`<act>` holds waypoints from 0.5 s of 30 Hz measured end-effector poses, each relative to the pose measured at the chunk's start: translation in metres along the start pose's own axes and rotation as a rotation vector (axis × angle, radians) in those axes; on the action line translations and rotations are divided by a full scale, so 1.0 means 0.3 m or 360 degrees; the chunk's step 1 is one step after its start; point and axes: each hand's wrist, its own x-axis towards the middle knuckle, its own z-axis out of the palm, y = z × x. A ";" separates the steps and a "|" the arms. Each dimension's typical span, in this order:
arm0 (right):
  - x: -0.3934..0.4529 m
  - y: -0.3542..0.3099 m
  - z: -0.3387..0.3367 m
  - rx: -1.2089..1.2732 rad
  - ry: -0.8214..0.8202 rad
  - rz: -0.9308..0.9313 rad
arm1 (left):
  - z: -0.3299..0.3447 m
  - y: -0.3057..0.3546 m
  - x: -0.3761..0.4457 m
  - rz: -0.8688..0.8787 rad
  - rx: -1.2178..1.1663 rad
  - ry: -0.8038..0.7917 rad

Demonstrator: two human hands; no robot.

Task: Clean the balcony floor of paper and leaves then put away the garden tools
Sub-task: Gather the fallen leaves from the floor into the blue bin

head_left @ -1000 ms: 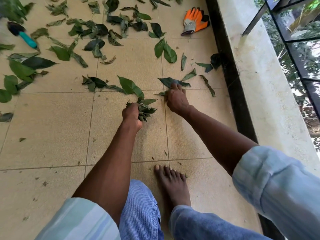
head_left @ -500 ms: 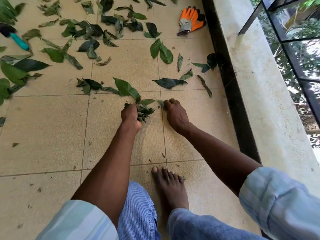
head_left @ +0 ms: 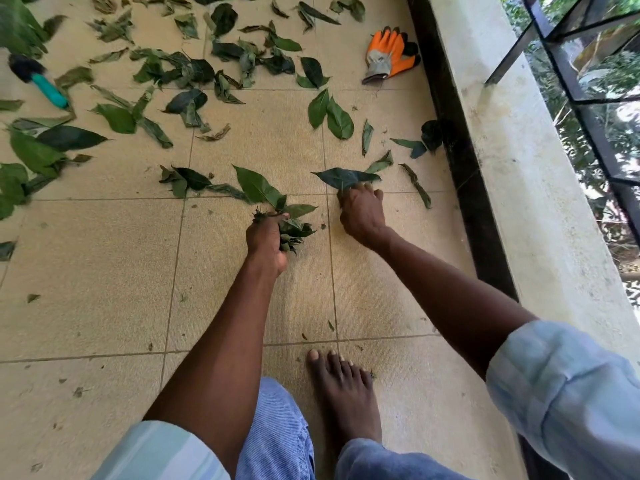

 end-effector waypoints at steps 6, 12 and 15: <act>-0.082 0.069 0.177 0.0113 -0.0298 -0.0113 | 0.017 -0.004 0.014 0.0020 -0.0076 -0.0077; -0.784 0.040 0.470 0.0464 -0.0554 -0.0127 | 0.075 -0.036 0.020 -0.0008 -0.0090 -0.0063; -0.789 0.033 0.367 0.0467 -0.0270 0.0120 | 0.129 -0.061 0.006 -0.0017 -0.0125 -0.0051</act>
